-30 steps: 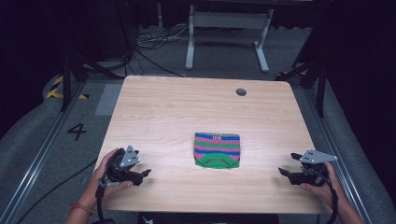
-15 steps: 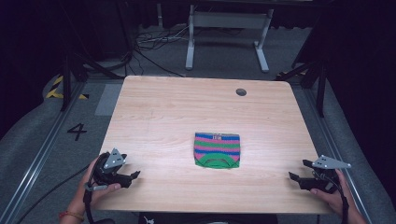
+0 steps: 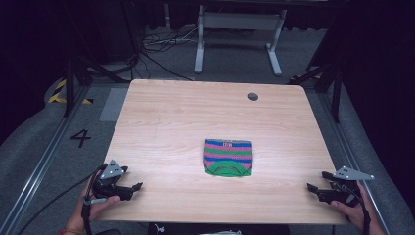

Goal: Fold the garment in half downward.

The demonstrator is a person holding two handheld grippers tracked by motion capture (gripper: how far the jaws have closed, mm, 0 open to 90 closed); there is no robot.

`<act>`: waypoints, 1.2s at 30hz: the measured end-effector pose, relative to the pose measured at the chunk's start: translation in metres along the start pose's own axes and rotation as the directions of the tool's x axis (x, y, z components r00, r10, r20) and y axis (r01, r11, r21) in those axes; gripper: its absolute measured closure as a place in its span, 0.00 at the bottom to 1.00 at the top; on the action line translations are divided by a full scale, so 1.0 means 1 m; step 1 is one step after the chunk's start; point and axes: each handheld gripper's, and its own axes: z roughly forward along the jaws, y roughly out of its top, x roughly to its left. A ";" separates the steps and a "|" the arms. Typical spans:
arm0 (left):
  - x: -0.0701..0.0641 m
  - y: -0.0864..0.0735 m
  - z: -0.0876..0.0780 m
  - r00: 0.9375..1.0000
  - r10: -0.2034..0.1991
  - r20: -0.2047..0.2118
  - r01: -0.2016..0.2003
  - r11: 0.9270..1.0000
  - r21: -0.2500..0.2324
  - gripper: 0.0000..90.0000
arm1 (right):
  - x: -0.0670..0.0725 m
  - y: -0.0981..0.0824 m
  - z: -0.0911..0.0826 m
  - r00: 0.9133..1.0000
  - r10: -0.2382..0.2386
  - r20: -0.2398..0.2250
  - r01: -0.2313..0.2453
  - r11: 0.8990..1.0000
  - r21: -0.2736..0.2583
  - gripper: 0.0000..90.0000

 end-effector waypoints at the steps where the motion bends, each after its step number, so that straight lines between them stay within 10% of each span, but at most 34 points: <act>1: -0.001 0.000 0.000 1.000 -0.011 -0.009 0.011 1.000 -0.004 0.18 | 0.000 0.001 0.001 1.000 -0.002 -0.002 0.002 1.000 -0.001 0.19; 36: -0.007 0.002 0.004 0.995 -0.075 -0.063 0.076 0.997 0.005 0.13 | 0.000 0.001 0.001 1.000 -0.001 0.002 0.001 1.000 -0.001 0.19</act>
